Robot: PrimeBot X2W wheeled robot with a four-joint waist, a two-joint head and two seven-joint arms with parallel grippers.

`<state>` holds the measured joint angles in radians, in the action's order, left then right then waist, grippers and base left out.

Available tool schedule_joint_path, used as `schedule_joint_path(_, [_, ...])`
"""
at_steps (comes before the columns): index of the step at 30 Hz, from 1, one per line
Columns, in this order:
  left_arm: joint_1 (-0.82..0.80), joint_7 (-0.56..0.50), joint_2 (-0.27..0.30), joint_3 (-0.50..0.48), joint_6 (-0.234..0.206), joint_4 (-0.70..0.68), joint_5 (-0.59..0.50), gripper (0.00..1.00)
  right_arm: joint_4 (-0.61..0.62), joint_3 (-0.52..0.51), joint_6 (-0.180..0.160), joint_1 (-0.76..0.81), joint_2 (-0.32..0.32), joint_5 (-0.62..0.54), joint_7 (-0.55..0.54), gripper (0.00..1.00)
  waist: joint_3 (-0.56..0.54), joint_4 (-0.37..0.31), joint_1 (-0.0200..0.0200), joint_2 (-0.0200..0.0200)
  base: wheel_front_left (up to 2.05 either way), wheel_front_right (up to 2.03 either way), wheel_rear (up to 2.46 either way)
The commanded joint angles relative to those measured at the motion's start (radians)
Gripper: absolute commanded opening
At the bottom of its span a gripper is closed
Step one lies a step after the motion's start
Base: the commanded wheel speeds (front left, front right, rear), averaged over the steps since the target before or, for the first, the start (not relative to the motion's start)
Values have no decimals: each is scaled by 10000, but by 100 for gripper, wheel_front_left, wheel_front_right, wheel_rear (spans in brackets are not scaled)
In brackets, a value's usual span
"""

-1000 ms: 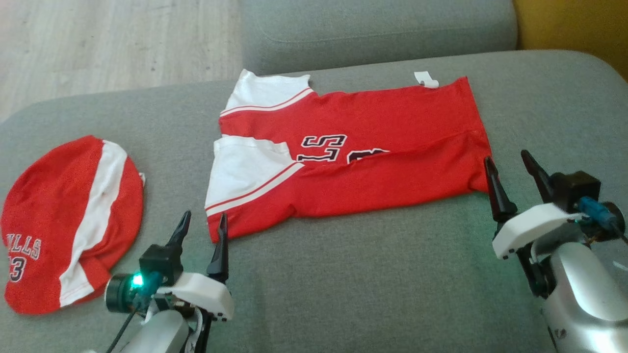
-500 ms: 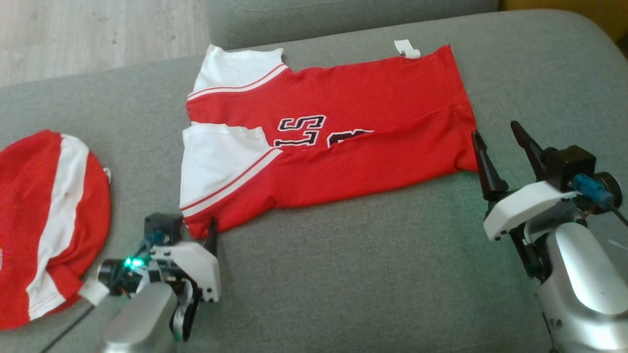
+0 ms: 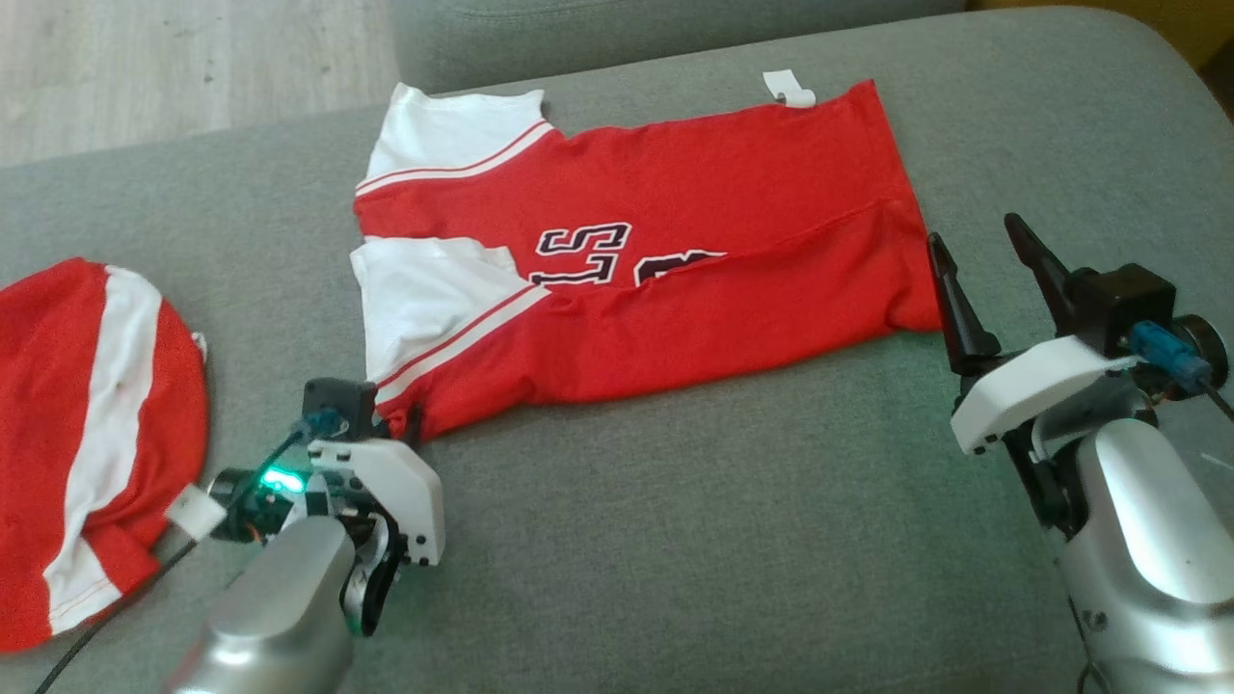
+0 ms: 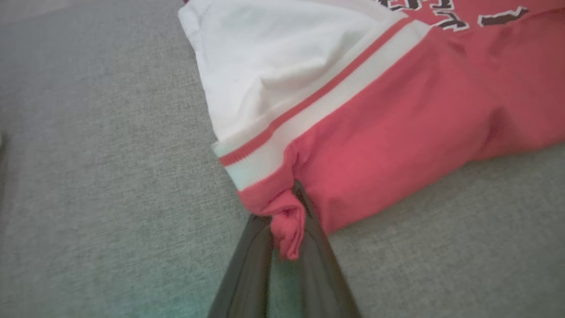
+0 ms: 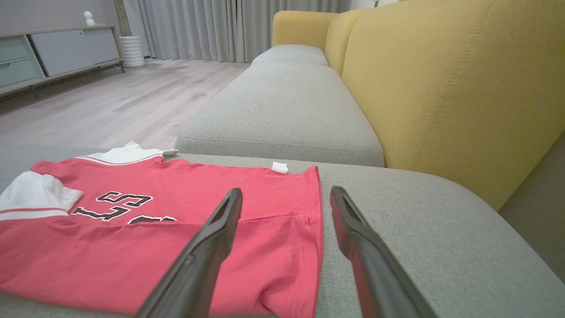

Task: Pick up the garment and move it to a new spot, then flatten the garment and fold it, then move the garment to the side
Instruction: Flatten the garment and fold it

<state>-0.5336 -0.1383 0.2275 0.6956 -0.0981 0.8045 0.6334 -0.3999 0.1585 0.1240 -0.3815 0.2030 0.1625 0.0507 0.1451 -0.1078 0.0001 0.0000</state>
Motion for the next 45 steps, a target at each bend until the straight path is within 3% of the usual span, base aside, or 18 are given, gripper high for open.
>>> schedule_joint_path(1, [35,269,282,-235,-180,113,-10,0,288,59,67,-273,123,-128,-98,100,-82,93,-1,0,0,0,0])
schedule_joint_path(9, [-239,2389,242,-348,-582,-805,-479,0,-809,-855,67,-448,-79,-714,-1023,100,-278,539,-1,0,0,0,0])
schedule_joint_path(25, [-400,2371,347,156,-672,-1889,-888,0,-3548,-2804,67,-1508,-1076,-1898,-2230,100,-14,958,-1,0,0,0,0])
schedule_joint_path(40, [-809,2320,547,231,-884,-2711,-1042,0,-5241,-4157,67,-2614,-1423,-2533,-2192,100,794,1257,-1,0,0,0,0])
schedule_joint_path(42, [-828,2325,581,229,-903,-2742,-1040,0,-5386,-4194,67,-2732,-1431,-2569,-2141,0,842,1269,-1,0,0,0,0])
schedule_joint_path(45, [-830,2319,603,239,-929,-2740,-1026,0,-5542,-4166,67,-2895,-1398,-2570,-1982,0,849,1262,-1,0,0,0,0])
